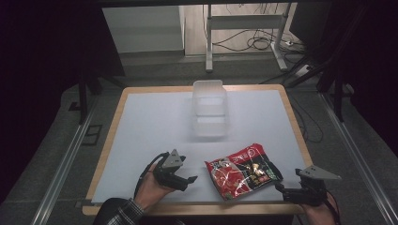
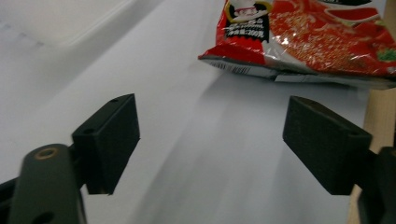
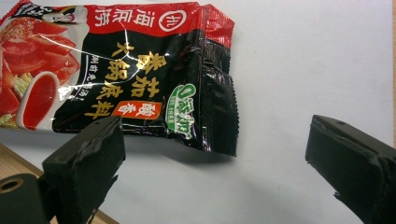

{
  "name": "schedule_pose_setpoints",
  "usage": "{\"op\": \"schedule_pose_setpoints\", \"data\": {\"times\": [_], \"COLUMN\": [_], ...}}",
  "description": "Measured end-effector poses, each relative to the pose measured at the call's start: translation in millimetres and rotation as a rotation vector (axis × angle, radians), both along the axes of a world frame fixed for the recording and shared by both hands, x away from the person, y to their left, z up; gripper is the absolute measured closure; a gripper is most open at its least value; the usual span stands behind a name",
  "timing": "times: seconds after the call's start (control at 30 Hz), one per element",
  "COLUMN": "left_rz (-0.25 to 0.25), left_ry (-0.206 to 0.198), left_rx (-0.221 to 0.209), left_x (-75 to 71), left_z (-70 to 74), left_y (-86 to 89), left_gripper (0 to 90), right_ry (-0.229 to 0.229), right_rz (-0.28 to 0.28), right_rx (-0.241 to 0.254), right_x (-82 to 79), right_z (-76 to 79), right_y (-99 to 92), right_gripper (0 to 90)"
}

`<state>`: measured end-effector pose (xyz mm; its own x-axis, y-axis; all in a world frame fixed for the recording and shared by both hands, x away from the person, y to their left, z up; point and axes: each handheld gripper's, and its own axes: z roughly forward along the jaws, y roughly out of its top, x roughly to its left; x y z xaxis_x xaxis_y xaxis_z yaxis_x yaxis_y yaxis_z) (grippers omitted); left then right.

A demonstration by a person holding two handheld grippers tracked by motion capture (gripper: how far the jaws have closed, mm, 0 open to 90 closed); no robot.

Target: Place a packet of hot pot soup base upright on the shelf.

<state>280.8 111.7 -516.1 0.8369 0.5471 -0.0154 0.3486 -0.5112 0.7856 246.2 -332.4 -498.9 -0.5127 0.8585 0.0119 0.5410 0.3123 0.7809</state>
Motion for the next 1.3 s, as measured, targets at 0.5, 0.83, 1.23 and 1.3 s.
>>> {"op": "schedule_pose_setpoints", "data": {"times": [0.5, 0.83, 1.23, 1.3], "left_rz": [-0.095, -0.158, -0.192, -0.193], "left_ry": [0.026, 0.035, 0.044, 0.041], "left_rx": [-0.061, -0.086, -0.099, -0.098], "left_x": [-1.4, -1.5, -5.0, -6.4], "left_z": [8.8, 8.5, 3.4, 1.5], "left_y": [-19.1, -43.1, -67.6, -72.4], "left_gripper": [46.8, 61.6, 89.8, 89.7], "right_ry": [0.012, 0.019, 0.025, 0.025], "right_rz": [0.014, 0.020, 0.024, 0.024], "right_rx": [-0.004, -0.008, -0.016, -0.016], "right_x": [1.4, 2.4, 3.3, 3.4], "right_z": [-1.8, -3.1, -4.0, -4.0], "right_y": [1.9, 3.3, 3.8, 3.9], "right_gripper": [5.4, 5.4, 5.4, 5.4]}}
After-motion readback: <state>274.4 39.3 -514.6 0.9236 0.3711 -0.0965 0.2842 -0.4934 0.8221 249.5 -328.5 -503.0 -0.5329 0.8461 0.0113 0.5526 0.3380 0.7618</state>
